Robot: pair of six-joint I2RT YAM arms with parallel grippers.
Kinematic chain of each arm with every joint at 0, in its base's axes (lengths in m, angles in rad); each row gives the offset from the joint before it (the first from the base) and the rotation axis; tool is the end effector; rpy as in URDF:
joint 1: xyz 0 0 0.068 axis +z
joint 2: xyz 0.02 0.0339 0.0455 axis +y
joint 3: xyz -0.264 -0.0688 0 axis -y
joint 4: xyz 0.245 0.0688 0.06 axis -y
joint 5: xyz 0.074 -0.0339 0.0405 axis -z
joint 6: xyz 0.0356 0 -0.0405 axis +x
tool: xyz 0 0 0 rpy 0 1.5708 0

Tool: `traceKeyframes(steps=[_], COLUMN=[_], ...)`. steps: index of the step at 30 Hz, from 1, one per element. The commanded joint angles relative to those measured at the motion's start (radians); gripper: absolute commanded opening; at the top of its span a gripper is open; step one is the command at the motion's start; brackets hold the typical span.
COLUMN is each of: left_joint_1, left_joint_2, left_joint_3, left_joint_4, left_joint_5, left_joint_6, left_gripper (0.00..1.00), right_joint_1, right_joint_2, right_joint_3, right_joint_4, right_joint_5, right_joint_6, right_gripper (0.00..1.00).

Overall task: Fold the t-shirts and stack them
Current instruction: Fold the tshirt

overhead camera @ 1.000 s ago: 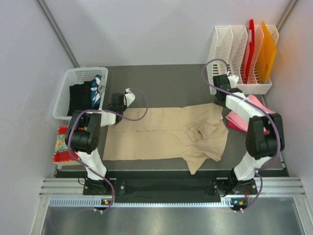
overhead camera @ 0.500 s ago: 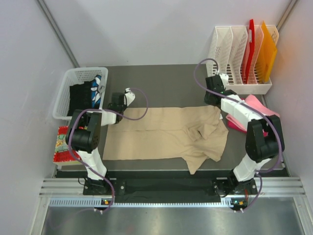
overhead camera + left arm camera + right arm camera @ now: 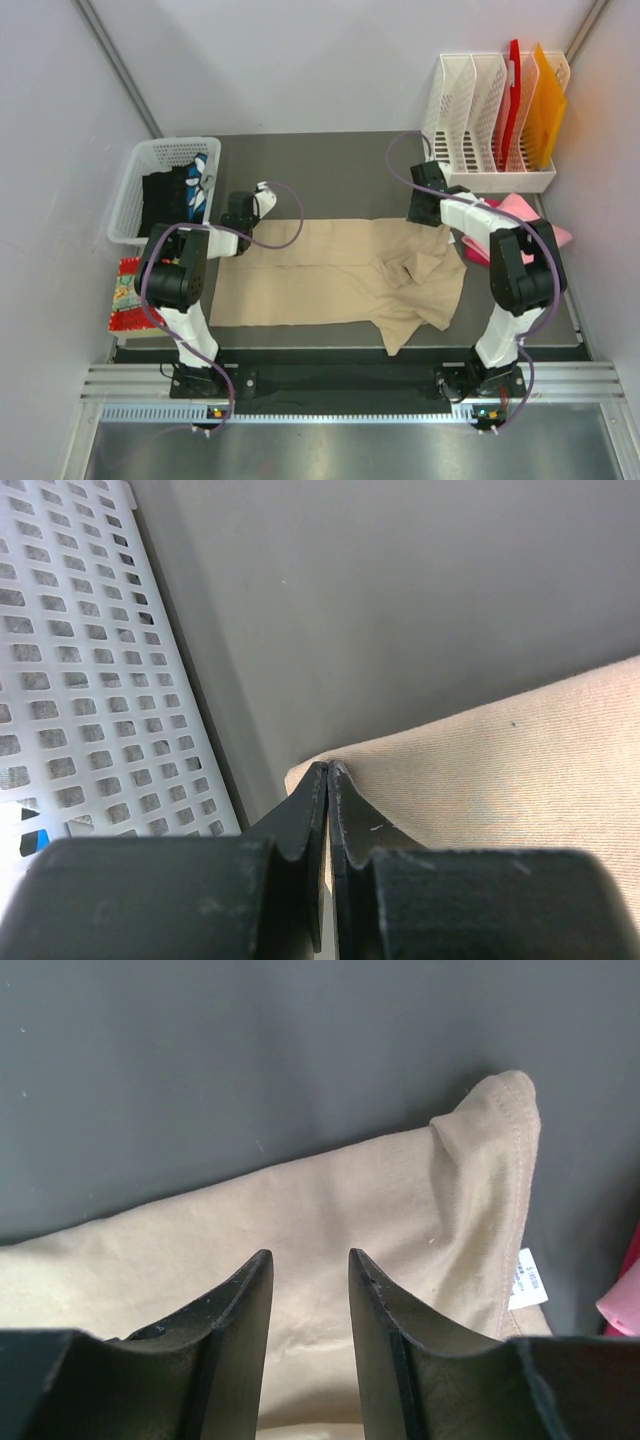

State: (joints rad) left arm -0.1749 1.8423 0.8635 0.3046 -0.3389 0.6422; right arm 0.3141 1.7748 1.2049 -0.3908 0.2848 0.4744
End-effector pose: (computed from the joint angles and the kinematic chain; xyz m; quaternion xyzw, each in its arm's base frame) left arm 0.3579 -0.0512 0.1308 0.2858 0.8442 0.2468 0.3804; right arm 0.3589 0.1061 0.2017 0.1181 0.9377 -0.0108 0.3265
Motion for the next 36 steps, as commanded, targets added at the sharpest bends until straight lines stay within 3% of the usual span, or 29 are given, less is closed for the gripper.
traceKeyframes(steps=[1,12,21,24,28,33,34,36], left_joint_1=[0.017,0.025,0.023,0.023,0.022,0.023,0.023,0.023], left_joint_2=[0.029,0.060,0.150,0.179,0.158,-0.001,-0.033,-0.151], left_joint_3=[-0.034,-0.003,0.124,0.170,0.155,0.062,0.048,0.002], left_joint_4=[0.019,0.024,-0.030,-0.059,-0.059,-0.068,-0.074,-0.123], left_joint_5=[-0.041,-0.034,-0.023,-0.032,-0.041,-0.038,-0.037,-0.019], left_joint_6=[0.030,0.042,0.010,-0.001,0.000,0.002,0.001,-0.003], left_gripper=[0.05,0.05,0.05,0.04,0.04,0.06,0.07,0.10], right_joint_1=[0.003,-0.001,-0.055,-0.061,-0.052,-0.014,0.014,0.051], right_joint_2=[0.058,0.098,0.350,0.380,0.303,0.128,0.059,-0.026], right_joint_3=[0.062,0.018,0.350,0.393,0.369,0.280,0.271,0.228], right_joint_4=[-0.034,-0.031,-0.167,-0.180,-0.175,-0.163,-0.174,-0.190], right_joint_5=[0.001,0.019,0.025,0.062,0.097,0.163,0.189,0.255], right_joint_6=[-0.014,-0.022,-0.049,-0.053,-0.051,-0.042,-0.037,-0.022], right_gripper=[0.36,0.35,0.31,0.30,0.31,0.40,0.47,0.53])
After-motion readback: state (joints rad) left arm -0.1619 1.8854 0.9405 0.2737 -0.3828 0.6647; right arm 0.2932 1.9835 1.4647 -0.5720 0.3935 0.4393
